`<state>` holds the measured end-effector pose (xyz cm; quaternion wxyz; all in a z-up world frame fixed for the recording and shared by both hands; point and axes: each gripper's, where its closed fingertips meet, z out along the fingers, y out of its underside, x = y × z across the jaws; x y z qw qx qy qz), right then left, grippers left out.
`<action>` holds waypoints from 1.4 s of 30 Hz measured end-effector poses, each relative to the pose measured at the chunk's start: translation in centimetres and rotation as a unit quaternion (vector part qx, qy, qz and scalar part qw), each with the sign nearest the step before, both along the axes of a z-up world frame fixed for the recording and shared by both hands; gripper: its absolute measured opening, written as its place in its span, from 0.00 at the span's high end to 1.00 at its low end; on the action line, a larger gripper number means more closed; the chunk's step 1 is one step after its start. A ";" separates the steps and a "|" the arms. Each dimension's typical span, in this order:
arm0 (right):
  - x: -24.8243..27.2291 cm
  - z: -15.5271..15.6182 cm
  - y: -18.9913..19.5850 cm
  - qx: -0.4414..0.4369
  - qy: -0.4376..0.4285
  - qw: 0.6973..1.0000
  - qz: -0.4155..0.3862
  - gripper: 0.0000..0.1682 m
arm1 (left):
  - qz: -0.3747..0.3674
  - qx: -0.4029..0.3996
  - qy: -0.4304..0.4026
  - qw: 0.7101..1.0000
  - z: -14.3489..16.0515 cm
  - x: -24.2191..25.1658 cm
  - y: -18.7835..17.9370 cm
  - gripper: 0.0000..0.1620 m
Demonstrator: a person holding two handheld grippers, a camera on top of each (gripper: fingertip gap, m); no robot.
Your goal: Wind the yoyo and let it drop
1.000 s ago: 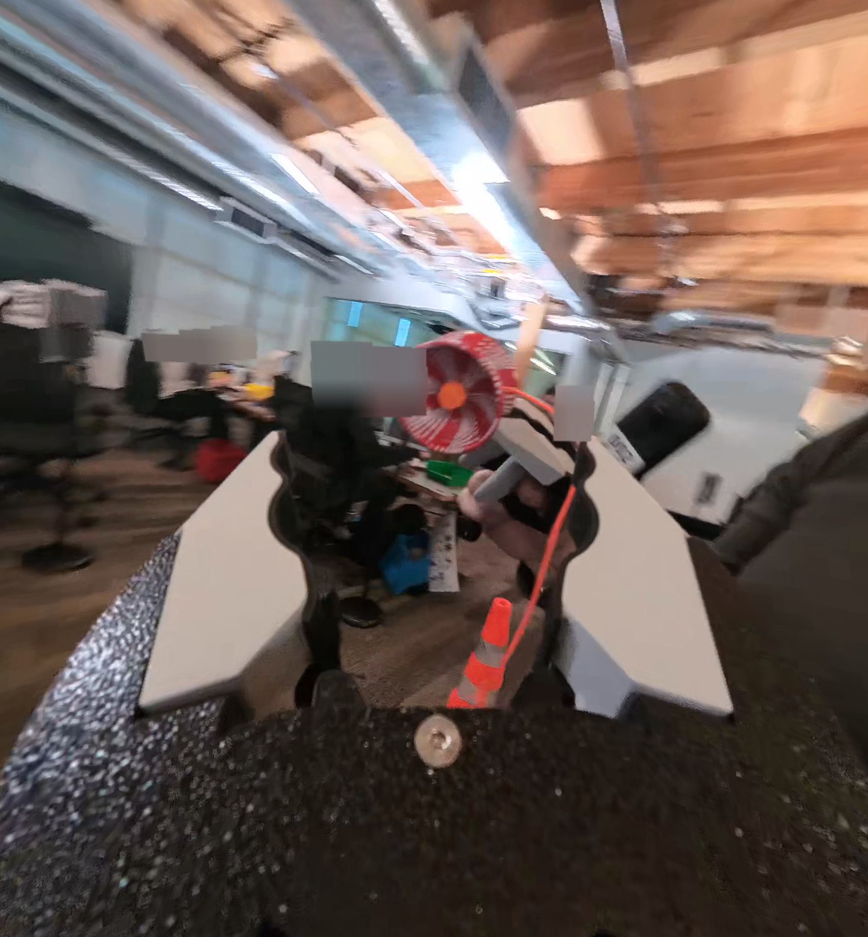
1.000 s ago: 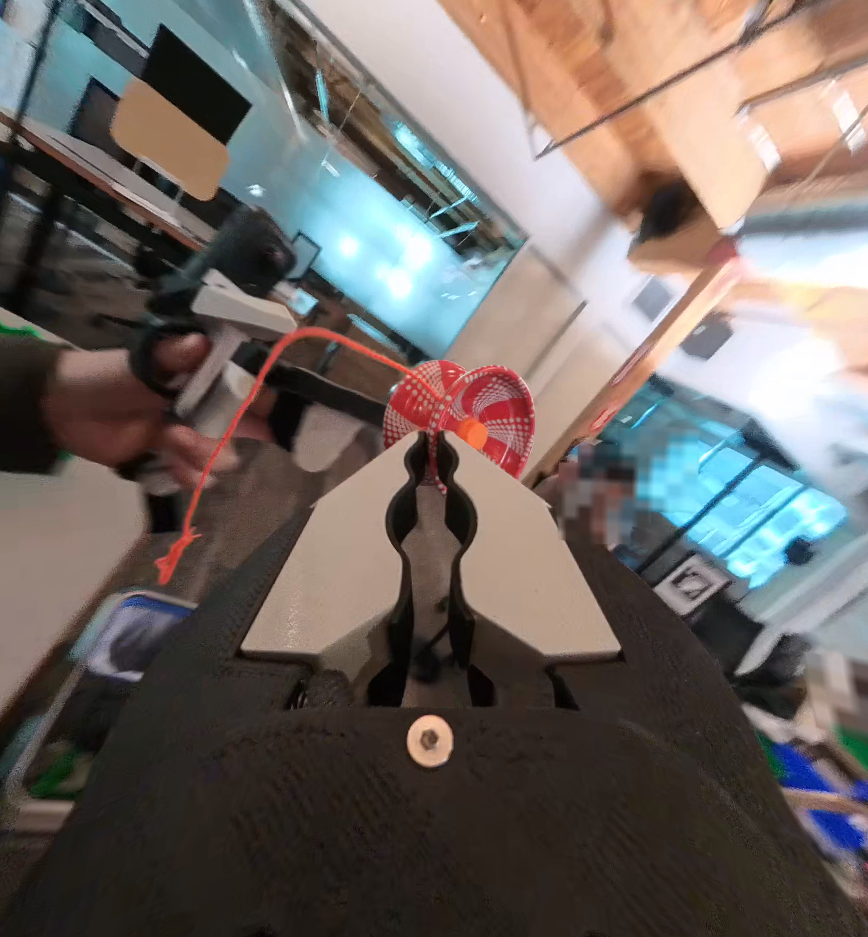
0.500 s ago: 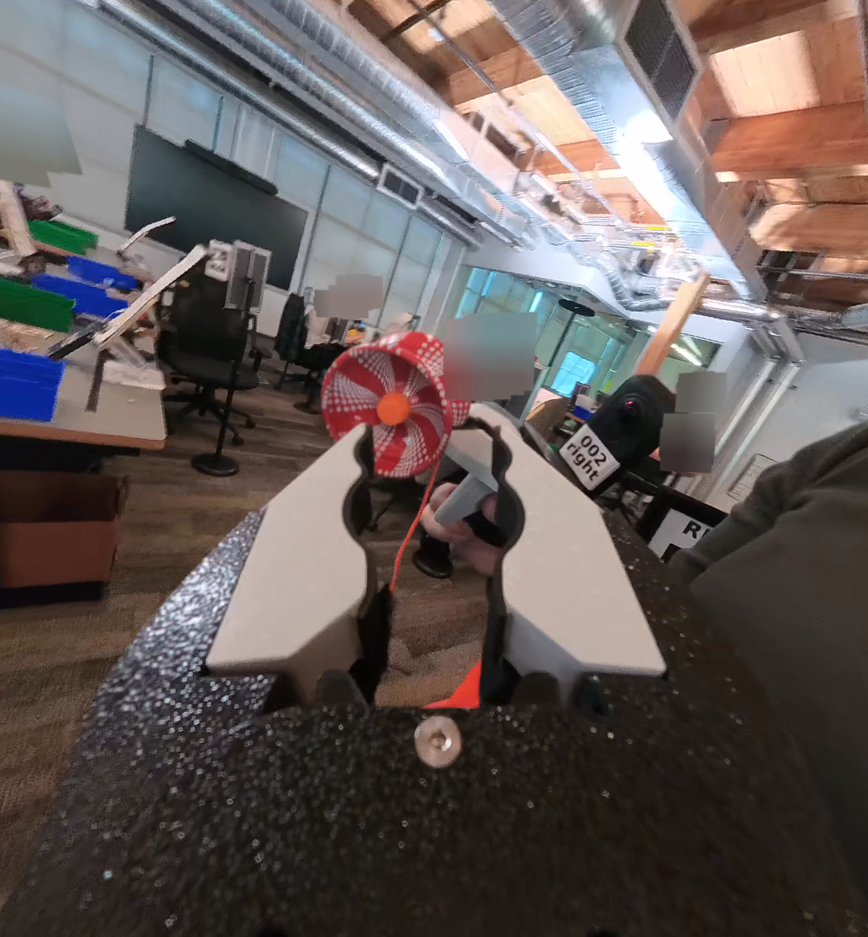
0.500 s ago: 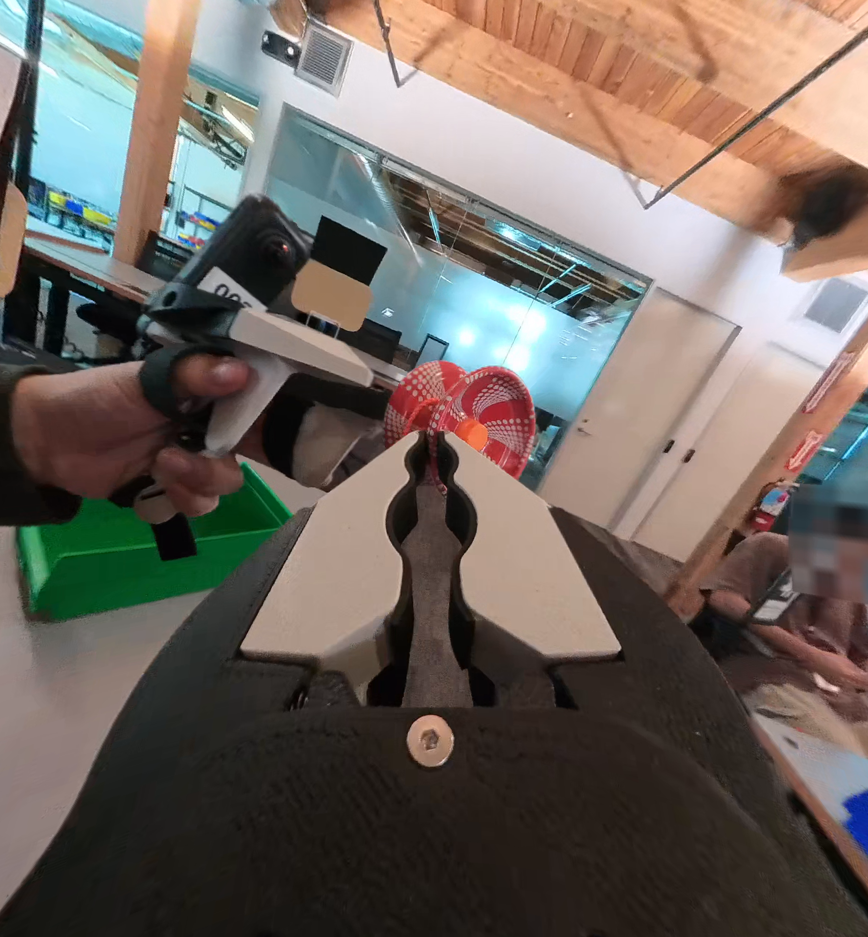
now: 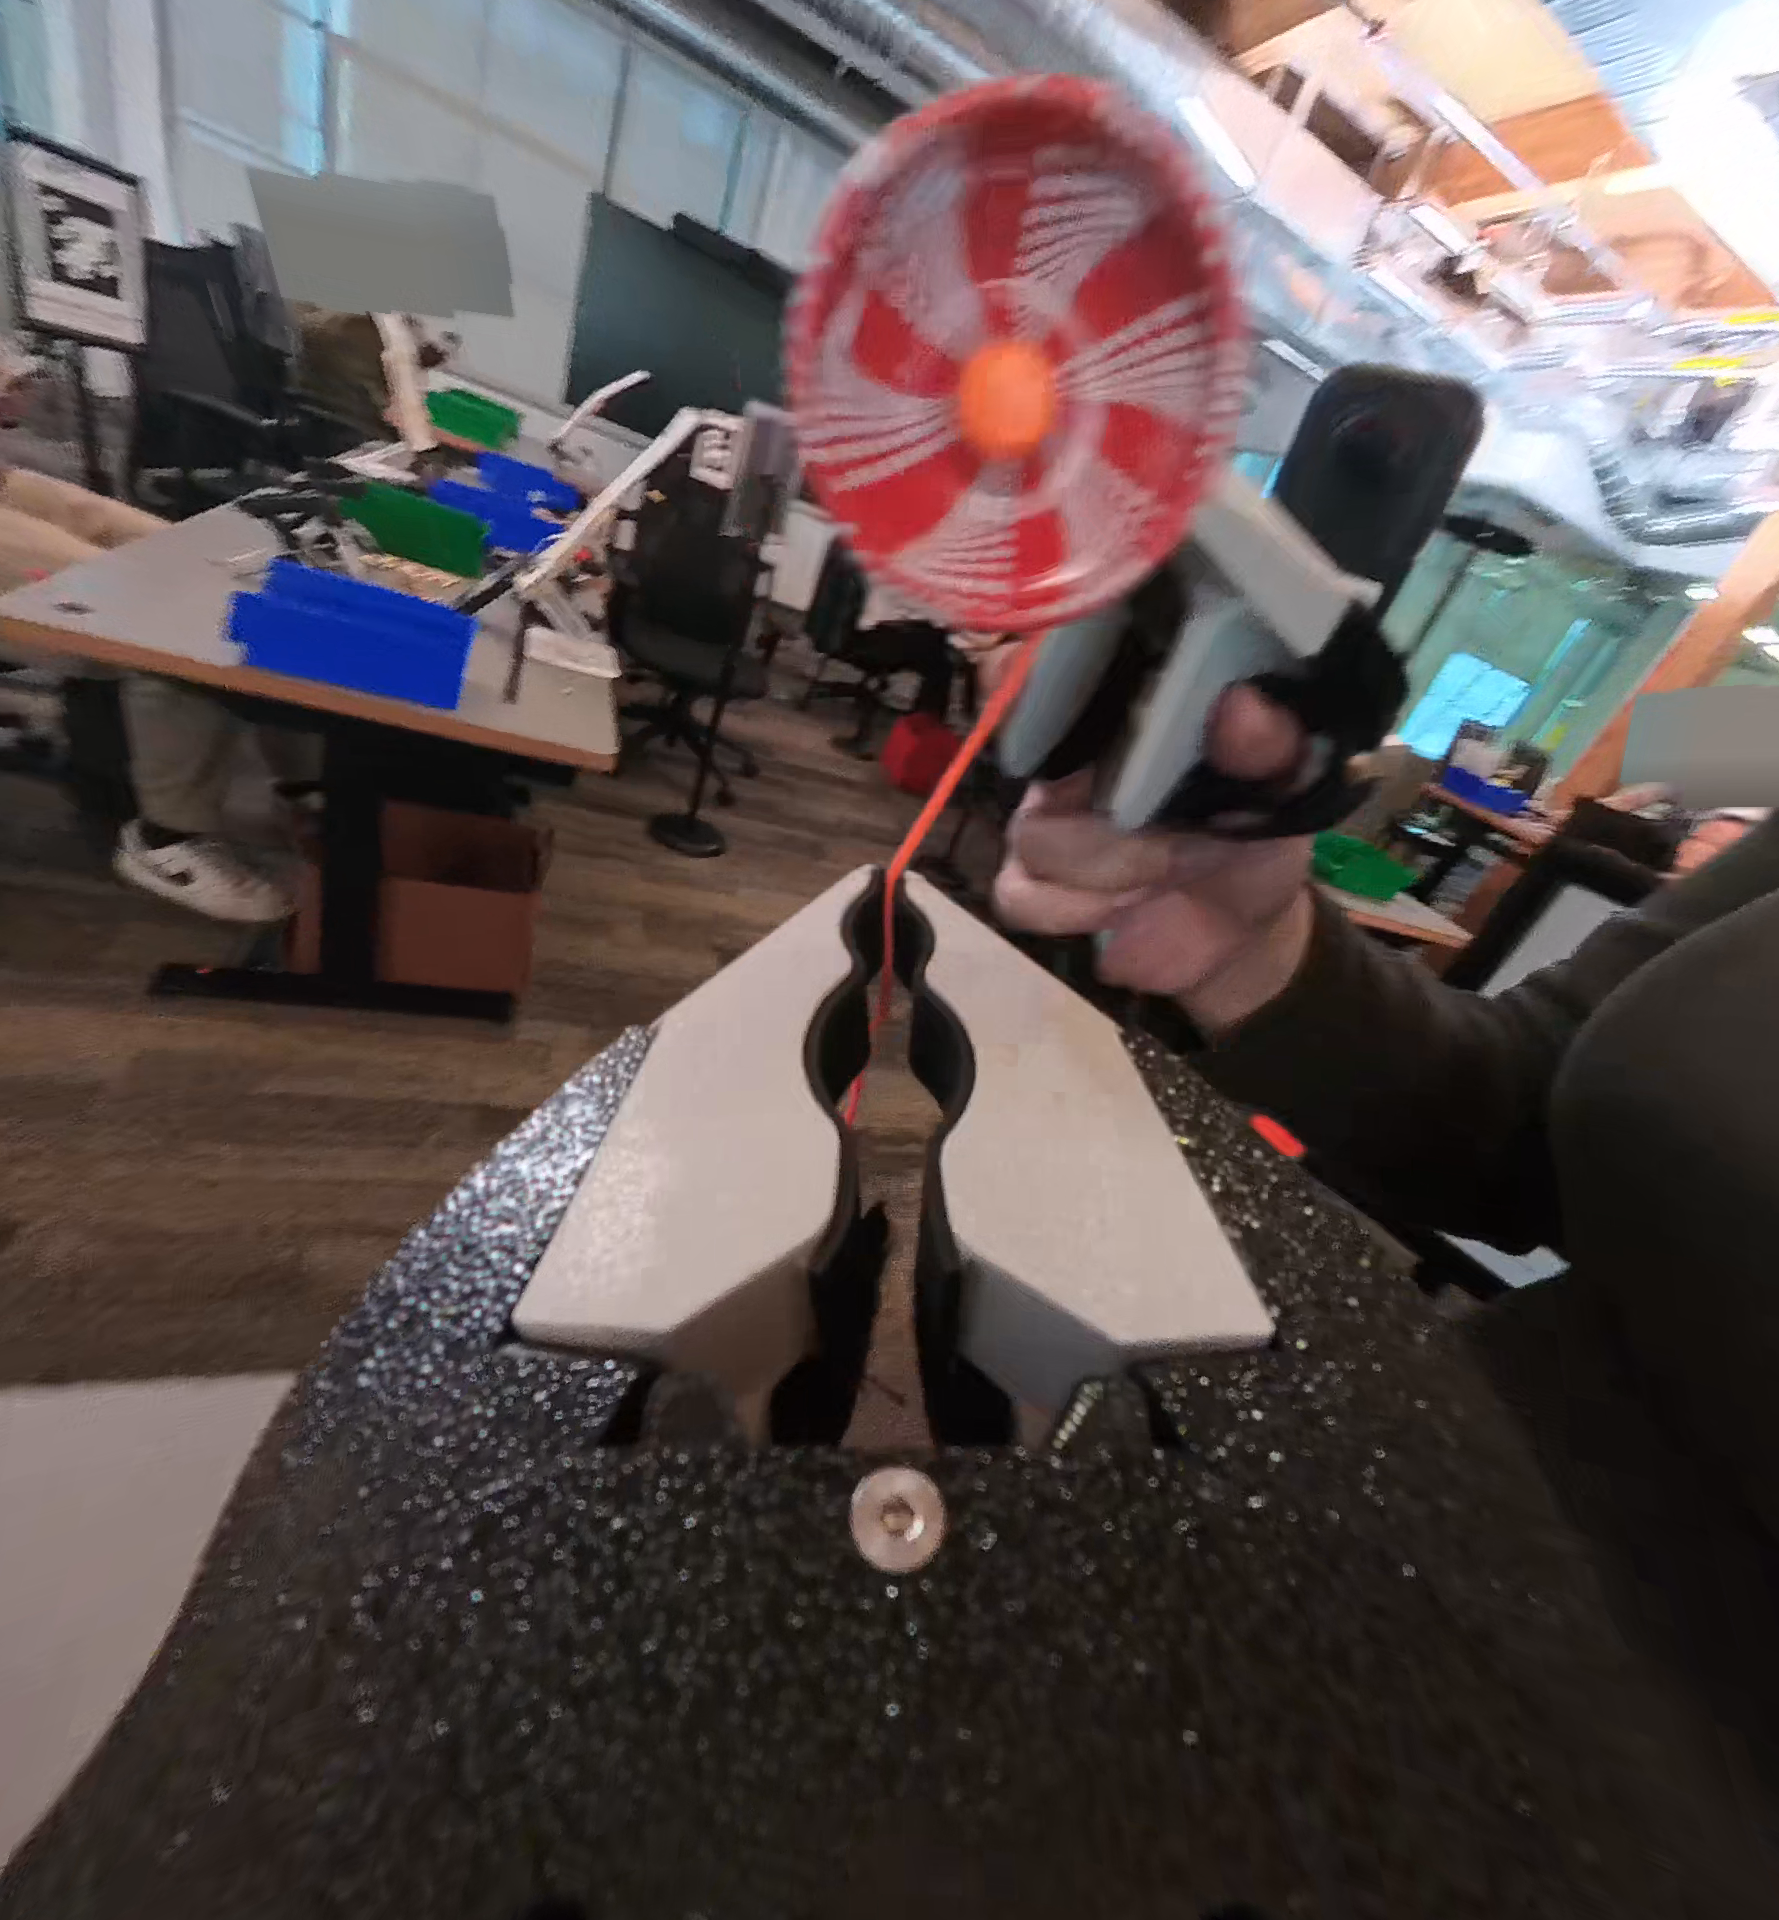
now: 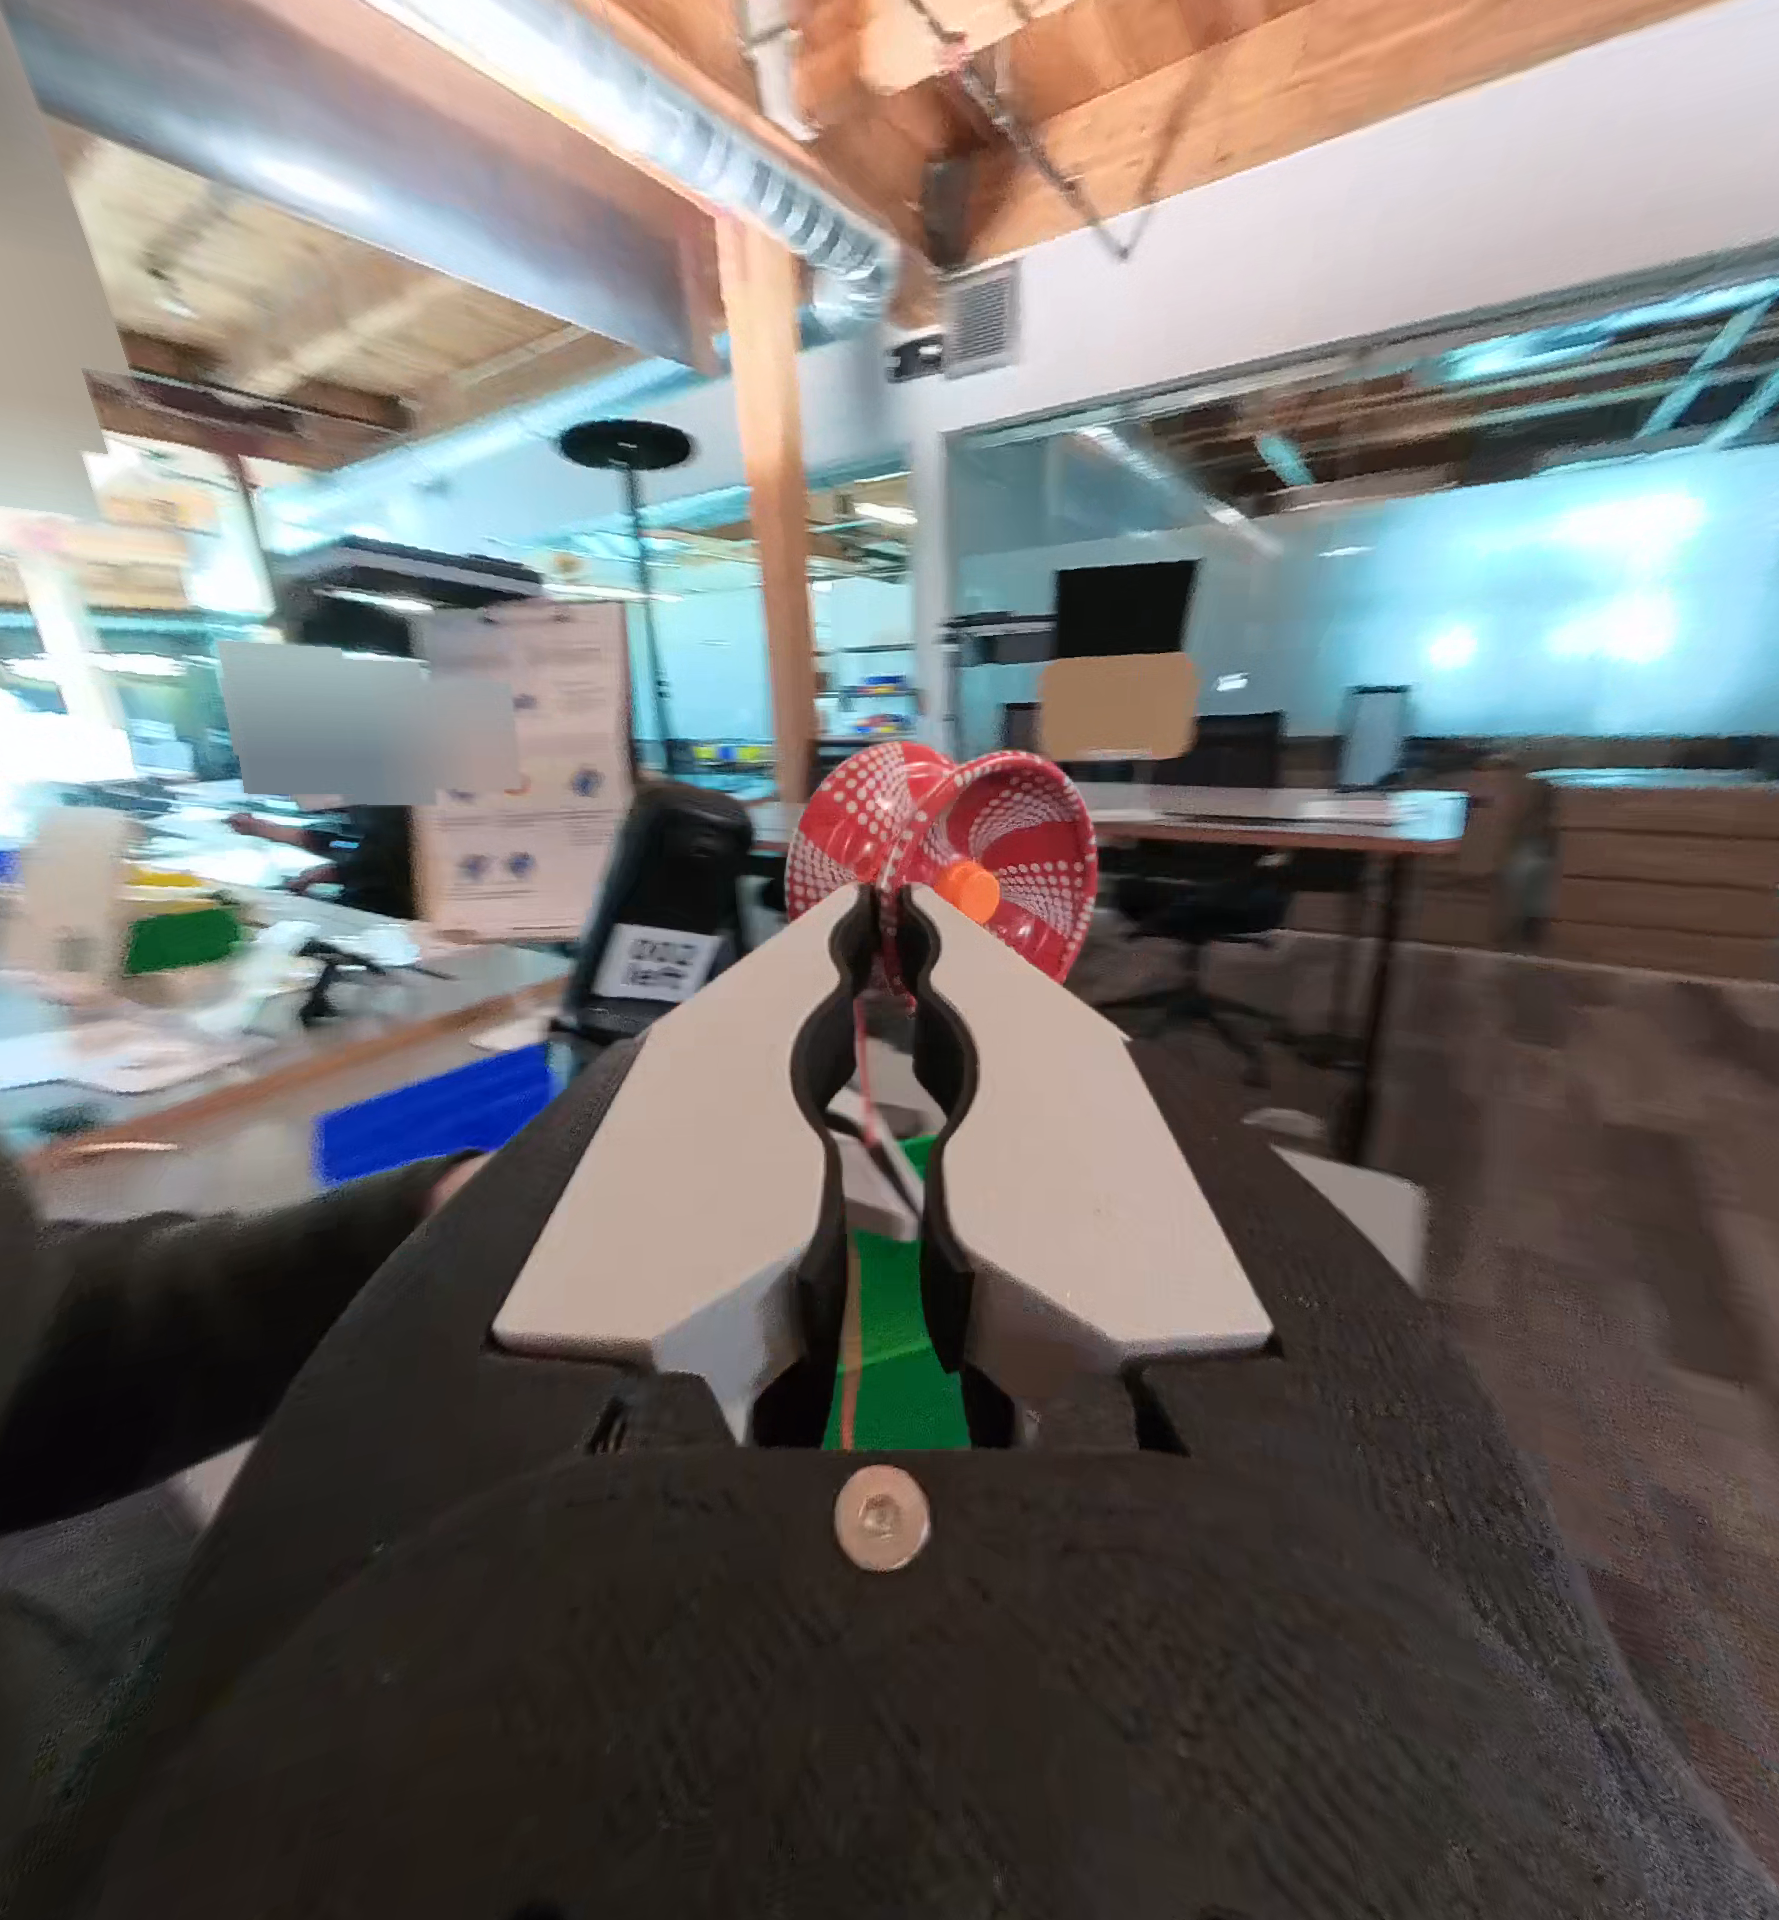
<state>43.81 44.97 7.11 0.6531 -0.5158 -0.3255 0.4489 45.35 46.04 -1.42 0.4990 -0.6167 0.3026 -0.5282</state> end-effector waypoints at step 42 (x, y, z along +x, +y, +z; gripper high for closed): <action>-9.3 -7.4 -6.6 0.066 -0.276 0.908 0.307 0.99 | 0.207 -0.037 -0.220 0.952 0.4 -25.7 -5.1 1.00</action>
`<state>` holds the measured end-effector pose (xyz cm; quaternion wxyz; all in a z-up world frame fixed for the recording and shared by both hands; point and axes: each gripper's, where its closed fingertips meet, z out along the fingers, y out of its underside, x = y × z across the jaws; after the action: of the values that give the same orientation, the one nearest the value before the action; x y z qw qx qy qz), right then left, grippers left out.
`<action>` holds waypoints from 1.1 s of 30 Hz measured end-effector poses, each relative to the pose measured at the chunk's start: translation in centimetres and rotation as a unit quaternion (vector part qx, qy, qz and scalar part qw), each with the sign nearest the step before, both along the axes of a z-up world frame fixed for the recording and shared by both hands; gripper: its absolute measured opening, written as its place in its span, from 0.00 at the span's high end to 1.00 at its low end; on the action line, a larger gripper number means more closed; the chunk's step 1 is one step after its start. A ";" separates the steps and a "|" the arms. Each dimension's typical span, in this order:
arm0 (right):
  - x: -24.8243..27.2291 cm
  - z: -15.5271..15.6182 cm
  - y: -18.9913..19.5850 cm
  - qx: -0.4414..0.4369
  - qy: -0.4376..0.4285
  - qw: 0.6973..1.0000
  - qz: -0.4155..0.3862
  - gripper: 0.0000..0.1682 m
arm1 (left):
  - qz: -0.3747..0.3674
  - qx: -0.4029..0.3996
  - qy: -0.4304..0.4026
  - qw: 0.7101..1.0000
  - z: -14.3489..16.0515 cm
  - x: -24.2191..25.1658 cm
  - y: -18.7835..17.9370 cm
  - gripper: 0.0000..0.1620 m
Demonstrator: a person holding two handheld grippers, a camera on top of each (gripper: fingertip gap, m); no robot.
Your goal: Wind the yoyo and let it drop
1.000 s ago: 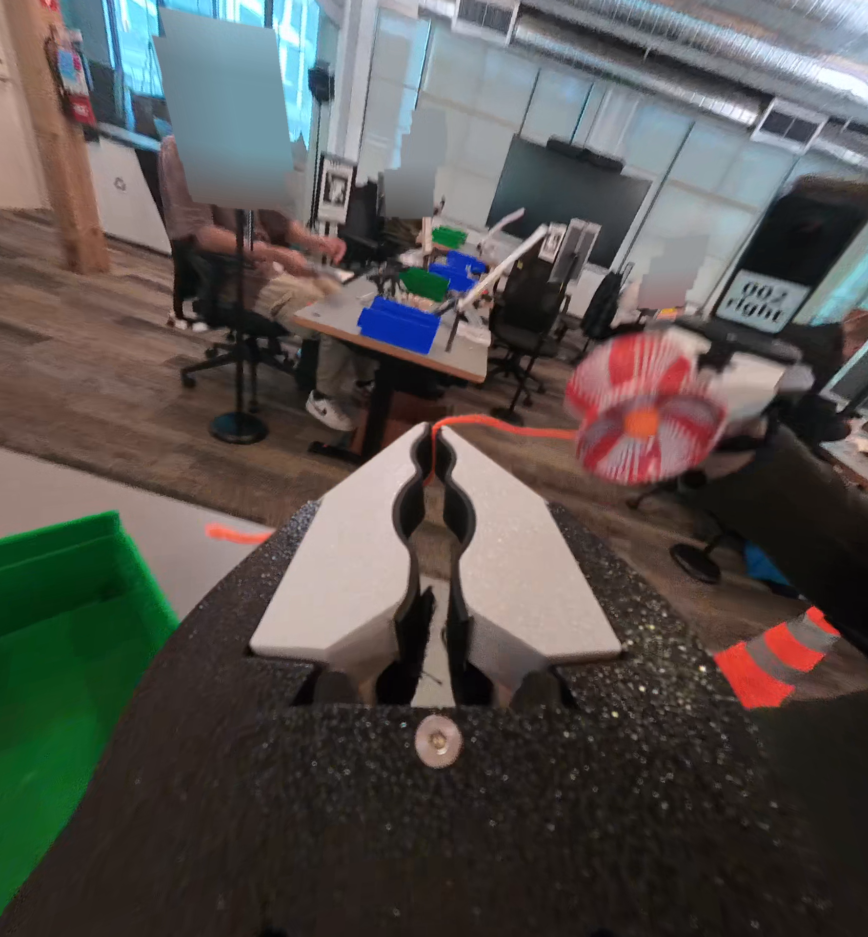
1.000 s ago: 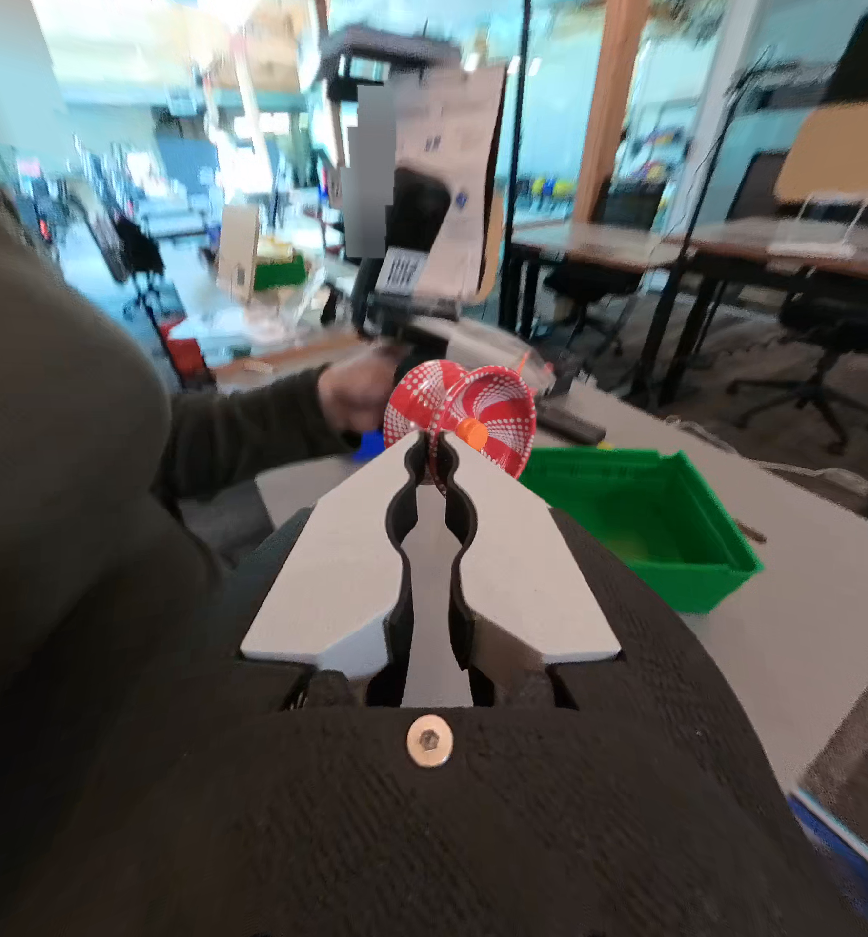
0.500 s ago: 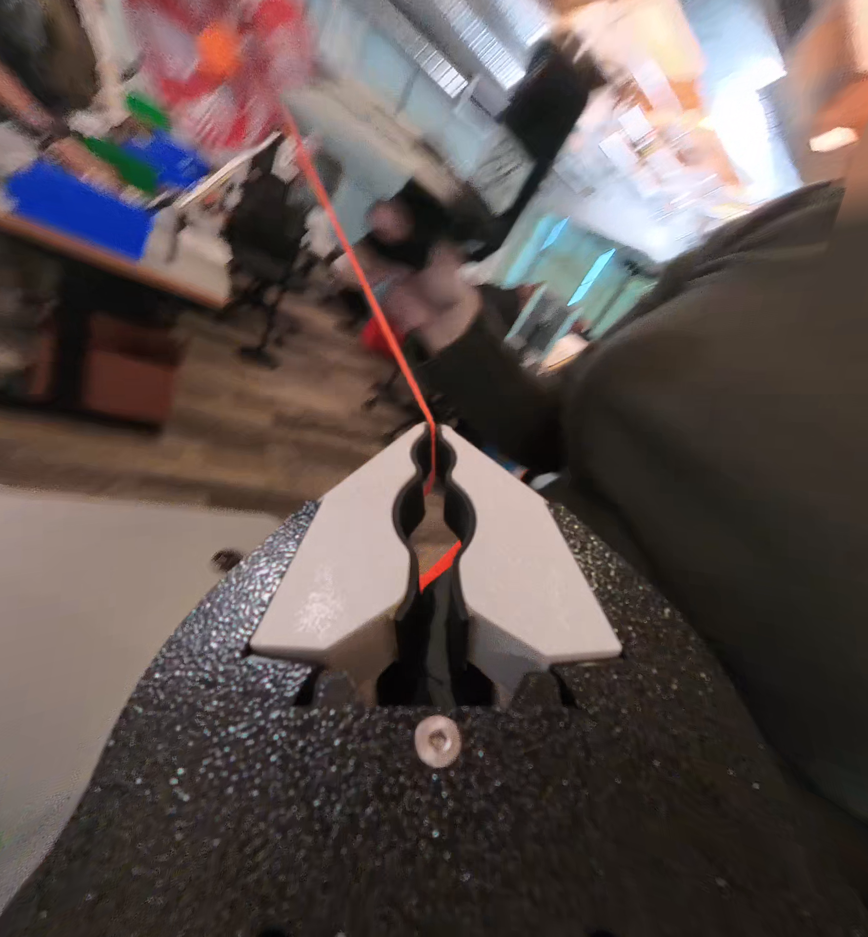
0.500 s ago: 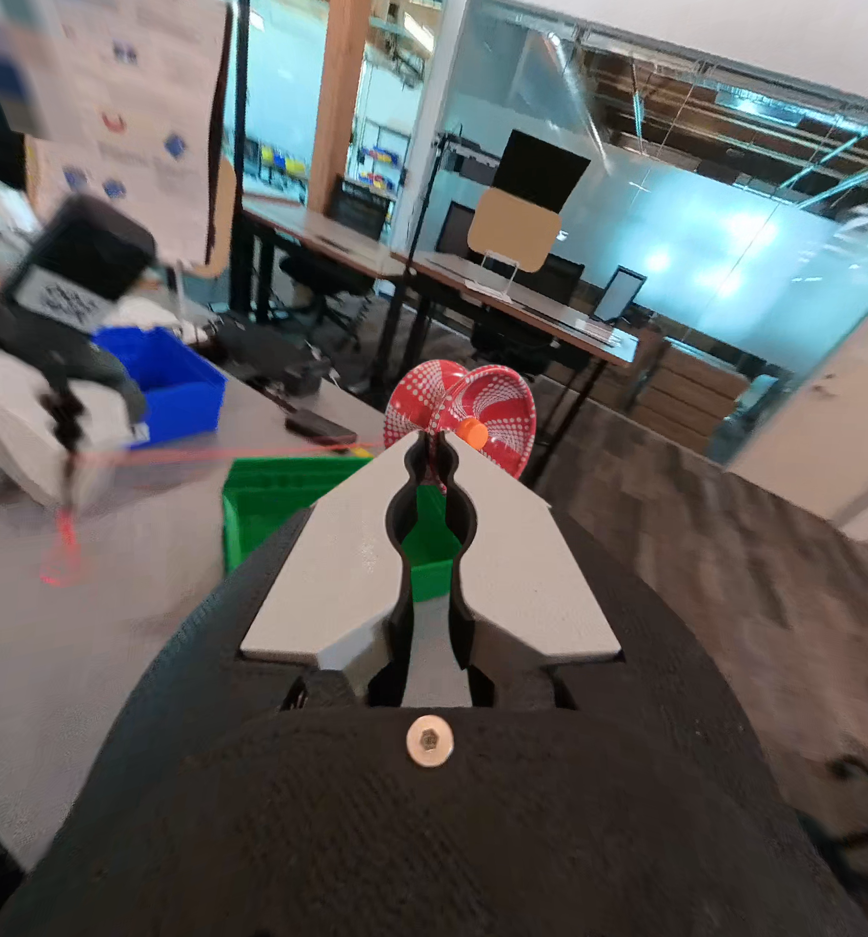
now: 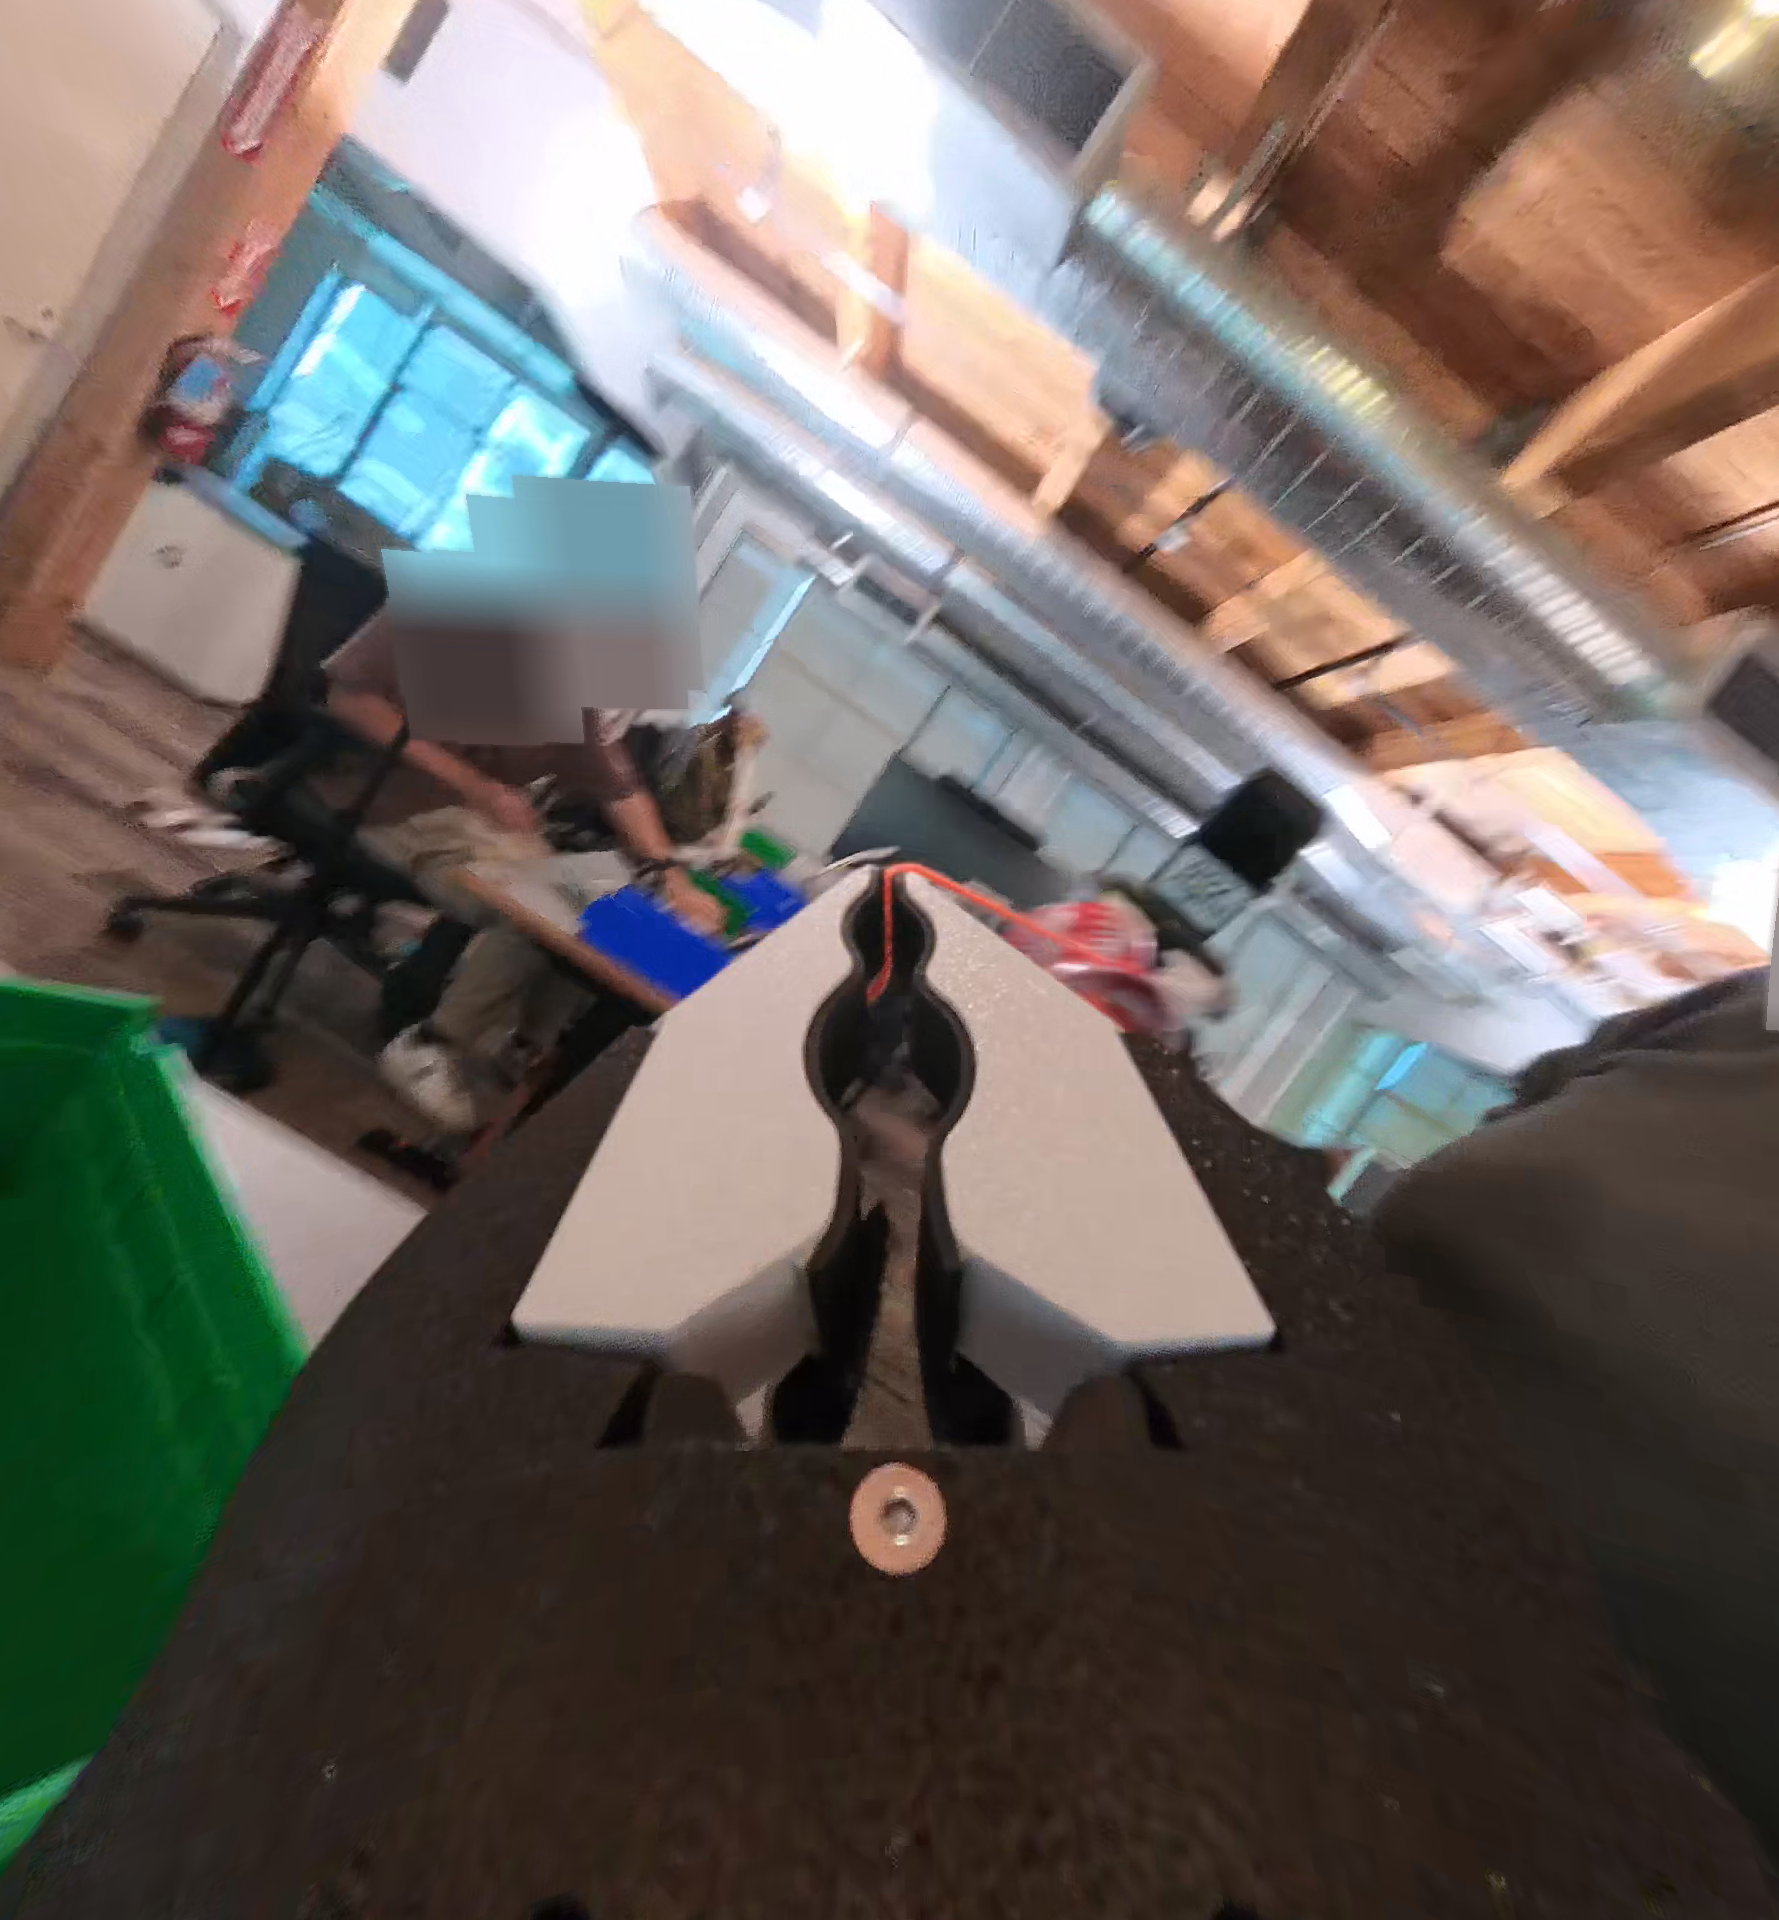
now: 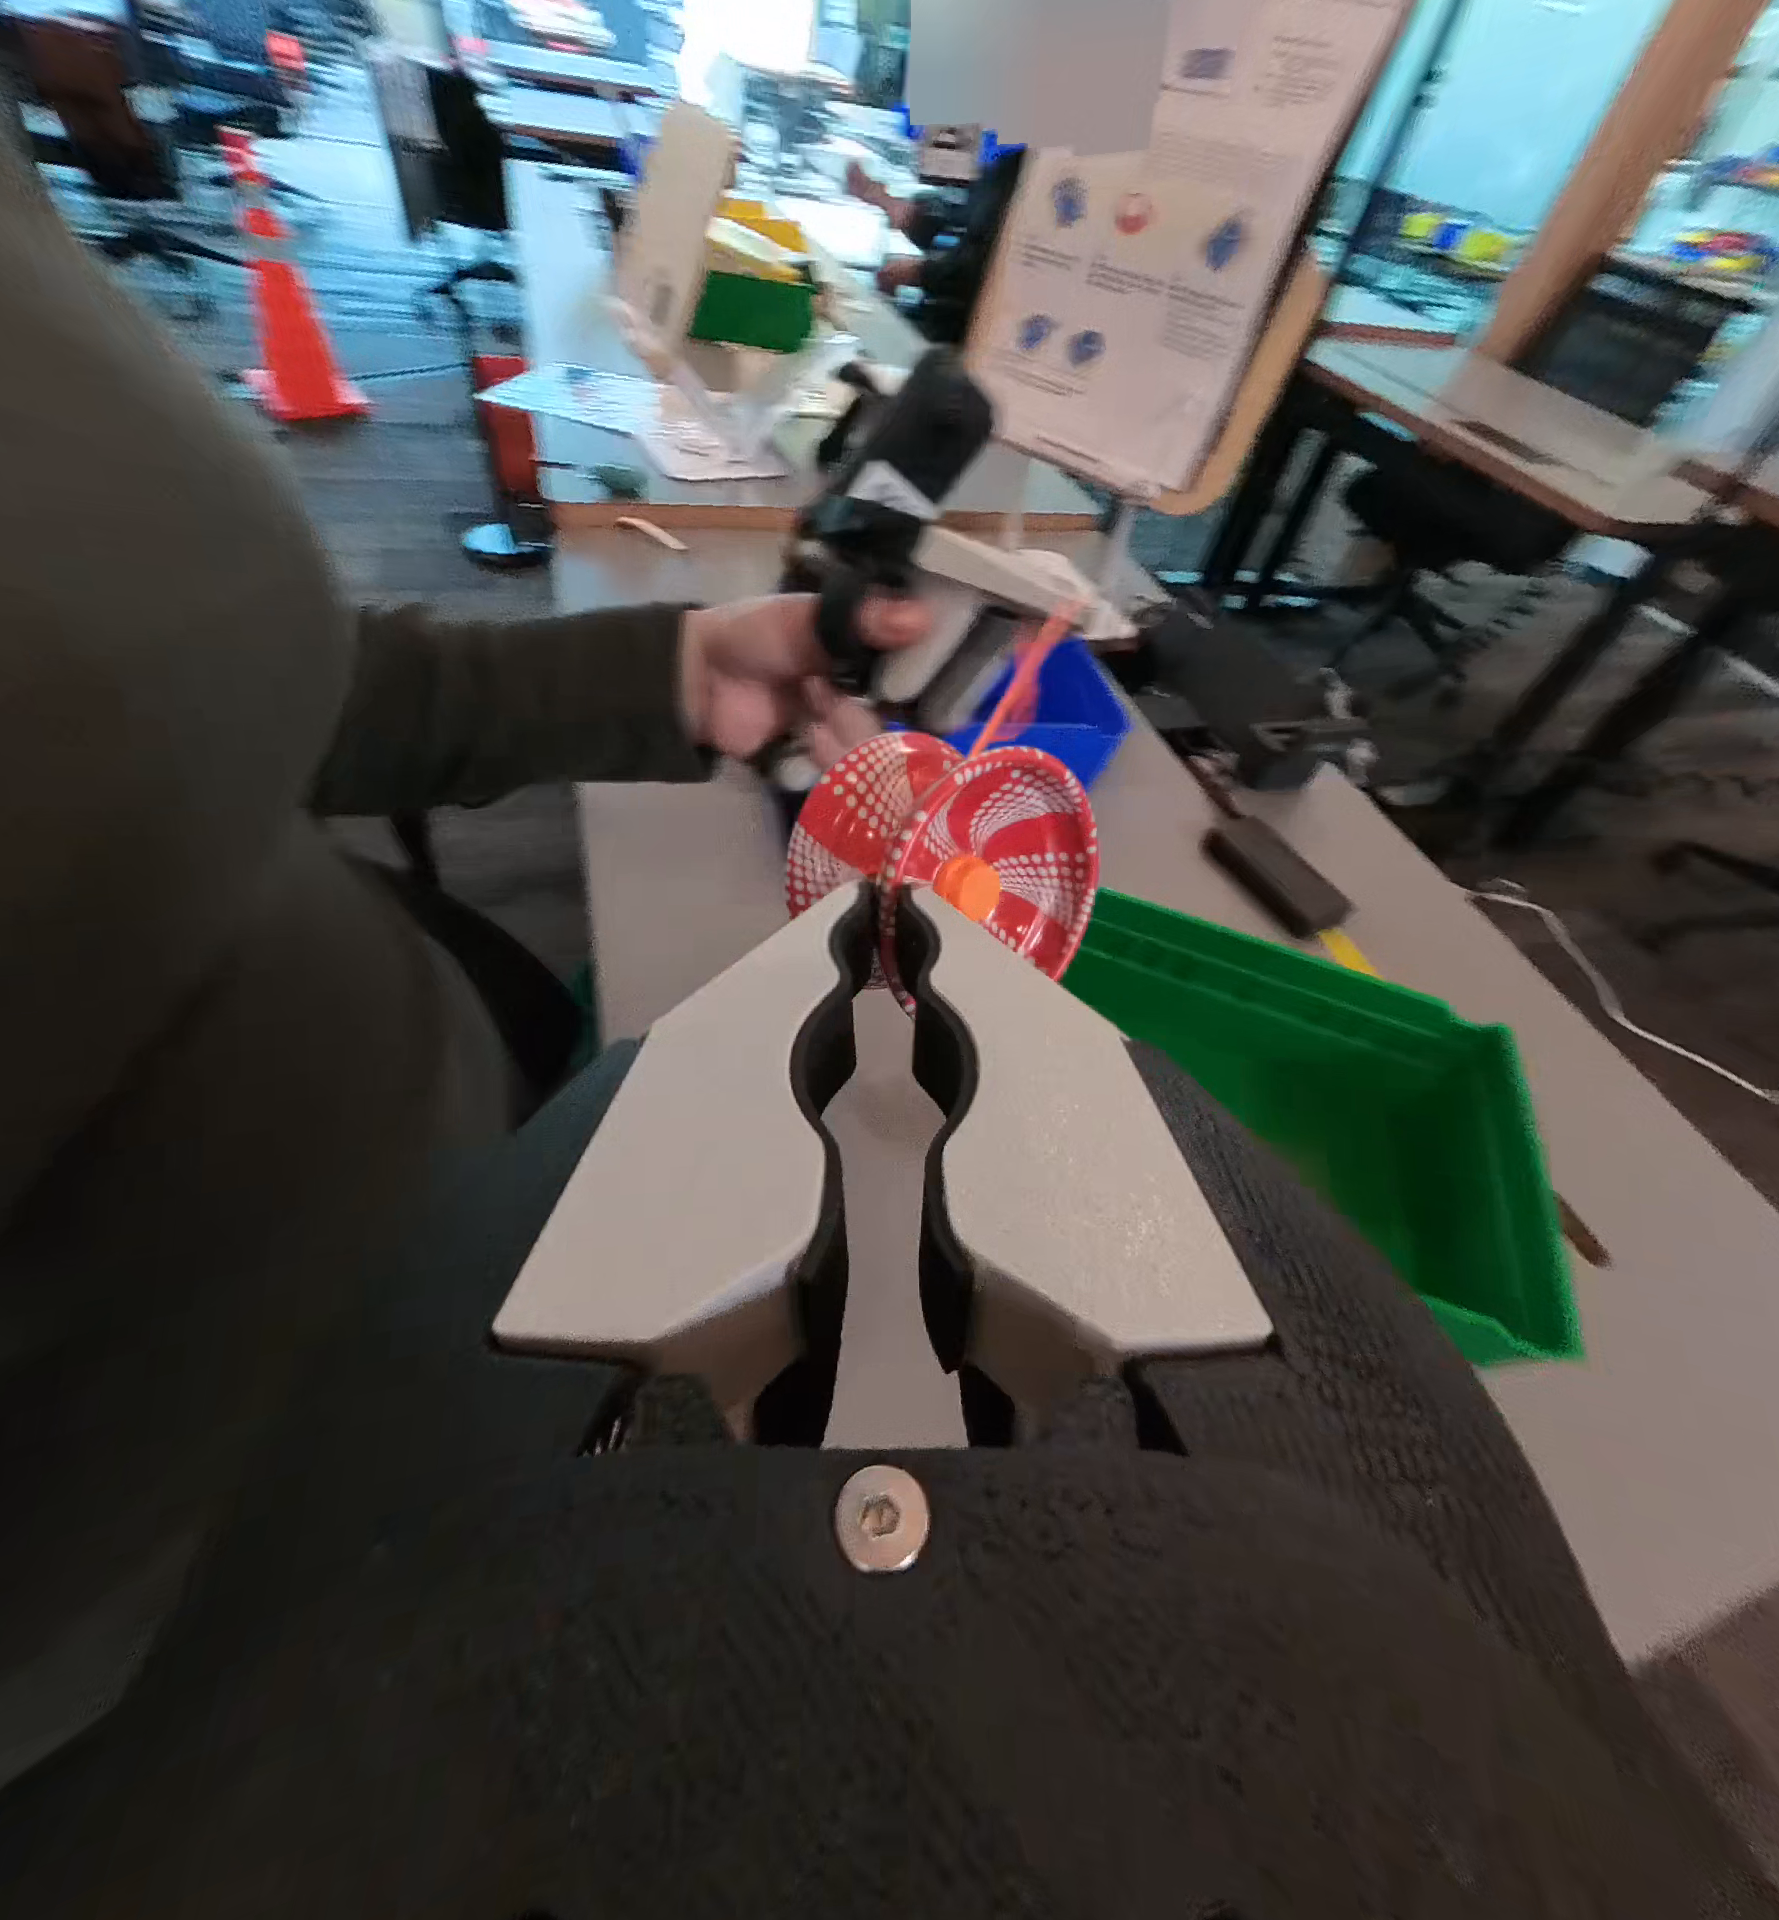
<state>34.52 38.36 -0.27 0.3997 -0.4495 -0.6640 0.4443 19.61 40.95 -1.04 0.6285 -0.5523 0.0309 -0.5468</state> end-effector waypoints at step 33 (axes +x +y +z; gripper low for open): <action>-8.0 4.5 1.8 0.156 0.196 0.958 -0.138 0.99 | -0.036 0.026 0.130 0.991 2.8 8.2 0.1 0.75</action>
<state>26.51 40.15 4.27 0.6444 -0.3733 -0.5652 0.3548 27.80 41.07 1.77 0.6129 -0.6007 0.1464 -0.4920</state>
